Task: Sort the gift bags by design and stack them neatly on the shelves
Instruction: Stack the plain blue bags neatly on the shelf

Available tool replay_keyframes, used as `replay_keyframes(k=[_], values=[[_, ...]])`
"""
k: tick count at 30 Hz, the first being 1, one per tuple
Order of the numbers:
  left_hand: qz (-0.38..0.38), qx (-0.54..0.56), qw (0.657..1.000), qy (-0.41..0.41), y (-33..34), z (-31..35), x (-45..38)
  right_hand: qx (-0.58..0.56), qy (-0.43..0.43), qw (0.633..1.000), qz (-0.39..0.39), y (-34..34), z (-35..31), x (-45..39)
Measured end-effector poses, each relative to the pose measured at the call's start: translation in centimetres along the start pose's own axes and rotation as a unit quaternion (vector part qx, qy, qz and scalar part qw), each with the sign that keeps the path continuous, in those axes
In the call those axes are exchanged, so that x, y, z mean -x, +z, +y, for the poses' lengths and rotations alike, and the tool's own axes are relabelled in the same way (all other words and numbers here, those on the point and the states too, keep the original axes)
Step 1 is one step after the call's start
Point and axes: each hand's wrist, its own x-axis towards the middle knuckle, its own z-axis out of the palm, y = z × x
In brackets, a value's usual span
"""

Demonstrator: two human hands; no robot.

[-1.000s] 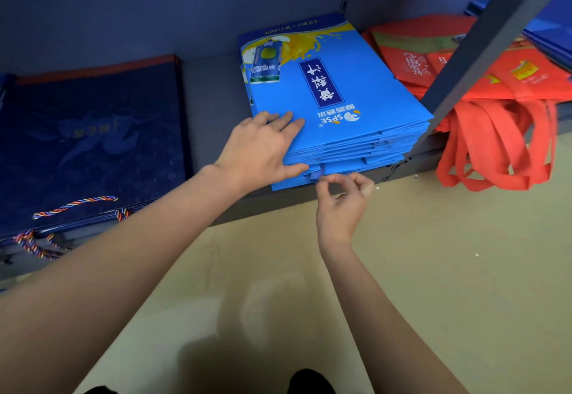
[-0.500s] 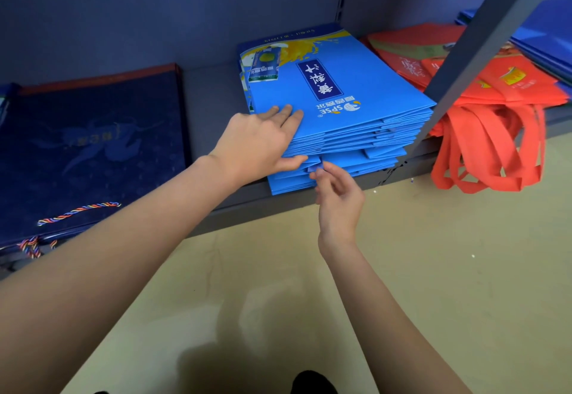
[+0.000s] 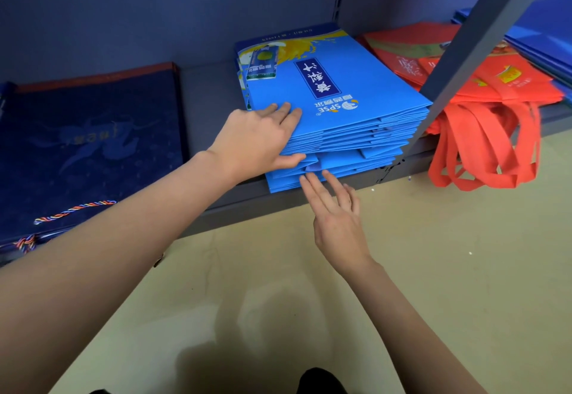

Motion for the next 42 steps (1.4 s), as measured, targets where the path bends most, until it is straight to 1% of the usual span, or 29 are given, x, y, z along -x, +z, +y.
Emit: replay_keyframes(k=[3, 5, 9, 13, 17, 21, 24, 26, 28, 30, 32, 34, 36, 39, 42], values=[[-0.001, 0.003, 1.000, -0.003, -0.1, 0.0, 0.0, -0.024, 0.030, 0.998, 0.040, -0.8, -0.3, -0.3], [-0.007, -0.003, 1.000, -0.003, -0.1, 0.0, 0.0, -0.031, 0.031, 0.998, 0.053, -1.2, -0.3, -0.2], [-0.010, 0.009, 1.000, 0.001, 0.0, 0.2, 0.1, -0.006, 0.020, 1.000, 0.008, -0.7, 0.2, -0.2], [-0.030, 0.005, 1.000, 0.006, 0.2, 0.4, 0.3, -0.020, 0.016, 1.000, 0.013, -0.3, 0.4, 0.3], [-0.037, 0.020, 0.999, 0.006, 0.6, 1.0, 0.5, -0.011, 0.019, 1.000, -0.010, 0.3, 0.7, 0.5], [-0.080, 0.017, 0.997, 0.005, 1.8, 2.1, 1.3, -0.006, 0.015, 1.000, -0.026, 0.6, 1.3, 0.6], [-0.138, 0.031, 0.989, -0.032, 1.9, 2.7, 1.5, -0.040, 0.001, 0.999, -0.028, 0.6, 1.7, 1.0], [-0.152, 0.039, 0.986, -0.055, 1.8, 3.0, 1.5, -0.083, 0.003, 0.996, -0.039, 0.7, 1.8, 1.3], [-0.166, 0.039, 0.983, -0.072, 1.4, 3.3, 1.4, -0.146, 0.027, 0.988, -0.047, 0.8, 1.6, 1.4], [-0.214, 0.073, 0.969, -0.102, 1.6, 3.9, 1.5, -0.203, 0.074, 0.975, -0.050, 0.8, 1.2, 1.4], [-0.227, 0.101, 0.959, -0.140, 1.5, 4.3, 1.4, -0.233, 0.106, 0.966, -0.045, 0.7, 0.9, 1.3], [-0.224, 0.128, 0.952, -0.163, 1.4, 4.3, 1.4, -0.246, 0.115, 0.962, -0.035, 0.6, 0.8, 1.2], [-0.224, 0.152, 0.948, -0.168, 1.2, 4.1, 1.3, -0.251, 0.115, 0.961, -0.026, 0.3, 0.9, 1.0], [-0.217, 0.162, 0.948, -0.165, 0.8, 3.7, 1.2, -0.249, 0.106, 0.962, -0.024, -0.1, 0.9, 0.9], [-0.225, 0.167, 0.947, -0.154, 0.5, 3.4, 1.0, -0.221, 0.079, 0.971, -0.032, -0.3, 1.1, 1.1]])
